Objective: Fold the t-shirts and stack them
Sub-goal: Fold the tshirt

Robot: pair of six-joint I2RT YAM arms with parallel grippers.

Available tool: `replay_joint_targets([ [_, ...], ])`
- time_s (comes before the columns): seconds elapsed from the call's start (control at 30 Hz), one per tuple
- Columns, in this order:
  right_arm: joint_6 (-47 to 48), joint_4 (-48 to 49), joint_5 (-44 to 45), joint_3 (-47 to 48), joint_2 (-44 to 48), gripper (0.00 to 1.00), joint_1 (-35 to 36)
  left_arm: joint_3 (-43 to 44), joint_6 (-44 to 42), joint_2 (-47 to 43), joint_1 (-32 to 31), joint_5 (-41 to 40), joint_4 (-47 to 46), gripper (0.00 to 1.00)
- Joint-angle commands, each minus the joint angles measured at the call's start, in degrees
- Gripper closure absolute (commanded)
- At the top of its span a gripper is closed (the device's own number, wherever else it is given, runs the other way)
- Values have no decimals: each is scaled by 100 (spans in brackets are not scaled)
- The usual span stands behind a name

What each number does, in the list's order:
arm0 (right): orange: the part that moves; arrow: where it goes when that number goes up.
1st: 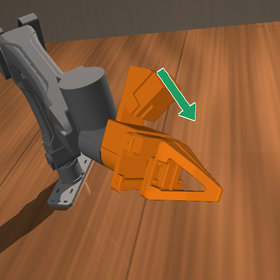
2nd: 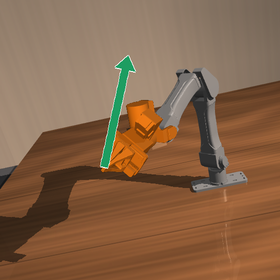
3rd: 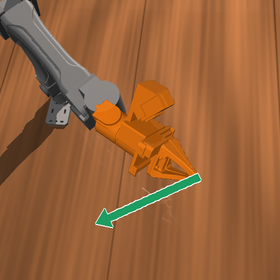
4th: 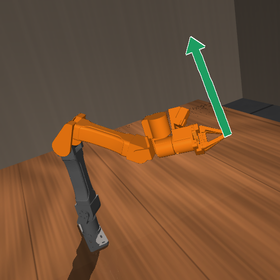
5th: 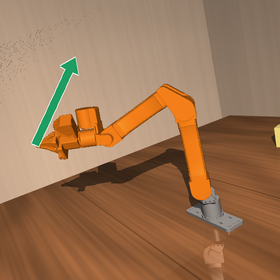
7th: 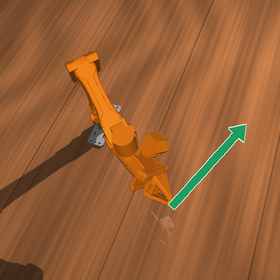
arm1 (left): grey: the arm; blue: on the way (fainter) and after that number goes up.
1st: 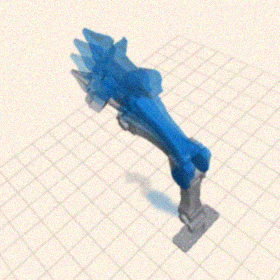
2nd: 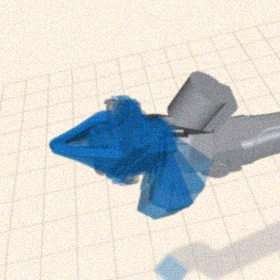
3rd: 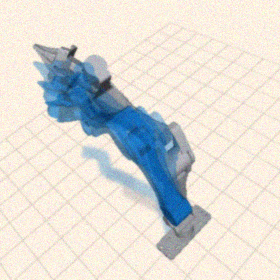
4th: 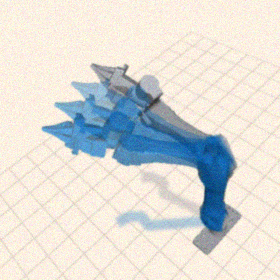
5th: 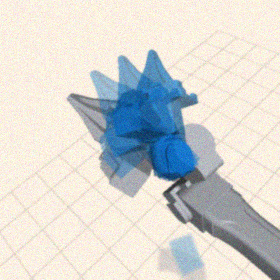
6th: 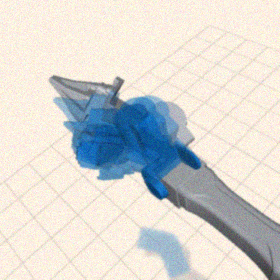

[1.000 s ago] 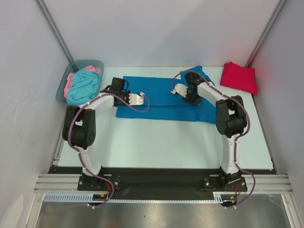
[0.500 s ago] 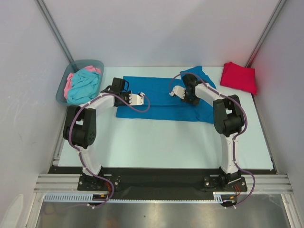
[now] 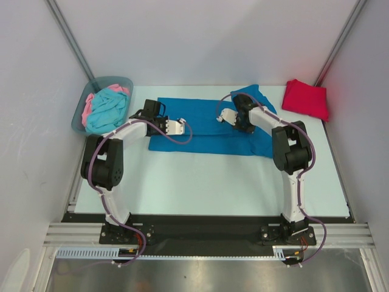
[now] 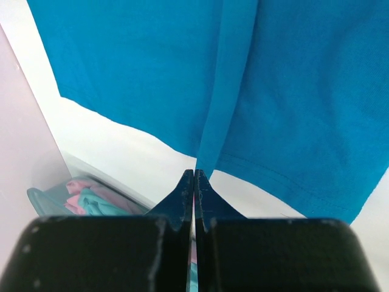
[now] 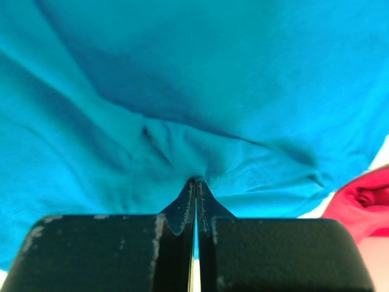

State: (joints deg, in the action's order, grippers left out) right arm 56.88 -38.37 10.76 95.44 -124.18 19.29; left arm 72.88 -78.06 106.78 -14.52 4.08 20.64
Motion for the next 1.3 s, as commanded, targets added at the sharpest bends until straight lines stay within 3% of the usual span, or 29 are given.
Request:
replay_joint_targets([
  [0.0,95,356,215,352,52,100,-4,235,-77,53,-77,85,-105,100],
  [0.67,587,814,558,1495,-923,100,22,244,-7,88,-130,76,-175,98],
  [0.73,596,805,628,1557,-1020,91,40,253,-16,88,-130,67,-184,97],
  [0.77,605,813,716,1557,-1064,69,49,253,-16,80,-130,50,-192,96],
  [0.87,535,857,760,1530,-1064,38,40,244,-42,88,-130,23,-192,95],
  [0.9,465,857,769,1522,-1003,34,31,244,-42,80,-130,14,-192,93],
  [1.1,-132,375,550,1548,-564,28,-65,139,-69,-26,-112,-30,-192,90],
  [1.27,-968,-504,32,1303,182,36,-241,-81,-104,-175,-86,5,-201,90],
])
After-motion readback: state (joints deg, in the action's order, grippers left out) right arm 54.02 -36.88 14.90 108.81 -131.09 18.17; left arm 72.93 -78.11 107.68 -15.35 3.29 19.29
